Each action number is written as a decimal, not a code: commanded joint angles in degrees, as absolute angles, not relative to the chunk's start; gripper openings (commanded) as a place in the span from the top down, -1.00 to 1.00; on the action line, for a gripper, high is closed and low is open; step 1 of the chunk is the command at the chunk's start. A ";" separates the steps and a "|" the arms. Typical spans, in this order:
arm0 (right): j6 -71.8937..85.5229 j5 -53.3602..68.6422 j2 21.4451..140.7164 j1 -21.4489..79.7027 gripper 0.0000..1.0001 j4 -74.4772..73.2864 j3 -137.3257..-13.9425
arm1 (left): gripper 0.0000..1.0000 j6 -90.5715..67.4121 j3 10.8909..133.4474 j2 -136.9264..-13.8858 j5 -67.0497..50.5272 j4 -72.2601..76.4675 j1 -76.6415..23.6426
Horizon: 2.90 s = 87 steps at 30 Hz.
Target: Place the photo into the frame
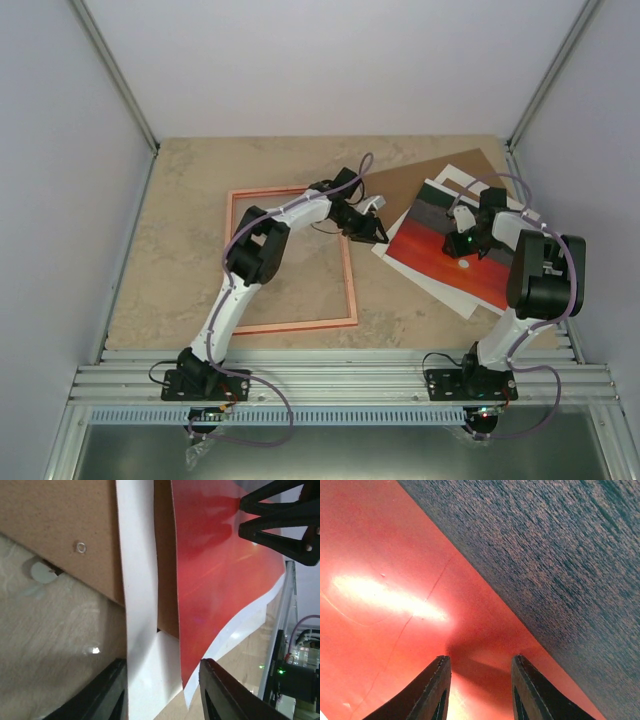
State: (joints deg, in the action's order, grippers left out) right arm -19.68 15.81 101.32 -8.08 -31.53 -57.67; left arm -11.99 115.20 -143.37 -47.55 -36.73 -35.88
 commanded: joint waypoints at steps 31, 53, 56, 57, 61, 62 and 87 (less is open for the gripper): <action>-18.46 11.73 105.98 -8.22 0.31 -31.74 -55.01 | 0.64 -8.63 113.45 -145.85 -51.34 -39.76 -36.47; -19.96 16.13 99.70 -8.40 -0.03 -33.56 -59.96 | 1.00 -4.24 99.92 -124.22 -44.09 -37.08 -31.63; -20.72 16.20 98.53 -8.90 -0.09 -34.21 -60.91 | 1.00 -1.35 96.21 -120.53 -43.38 -41.67 -29.41; -21.19 16.57 98.05 -9.15 -0.11 -34.44 -61.05 | 1.00 -0.89 94.26 -118.77 -42.92 -42.16 -28.53; -23.01 18.69 97.12 -9.90 -0.17 -35.38 -61.43 | 1.00 -0.79 86.18 -111.96 -40.95 -42.12 -23.59; -23.43 19.36 96.96 -9.97 -0.18 -35.62 -61.44 | 1.00 -0.91 84.44 -111.07 -40.31 -42.06 -22.35; -30.23 11.86 105.79 -20.16 -0.11 -38.50 -60.34 | 1.00 -2.45 72.76 -94.18 -30.82 -42.89 -6.68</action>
State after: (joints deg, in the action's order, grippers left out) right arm -29.12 17.32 102.94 -18.41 -35.77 -60.71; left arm -1.87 77.23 -96.73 -31.66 -40.47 -10.76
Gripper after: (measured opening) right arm 0.558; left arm 0.013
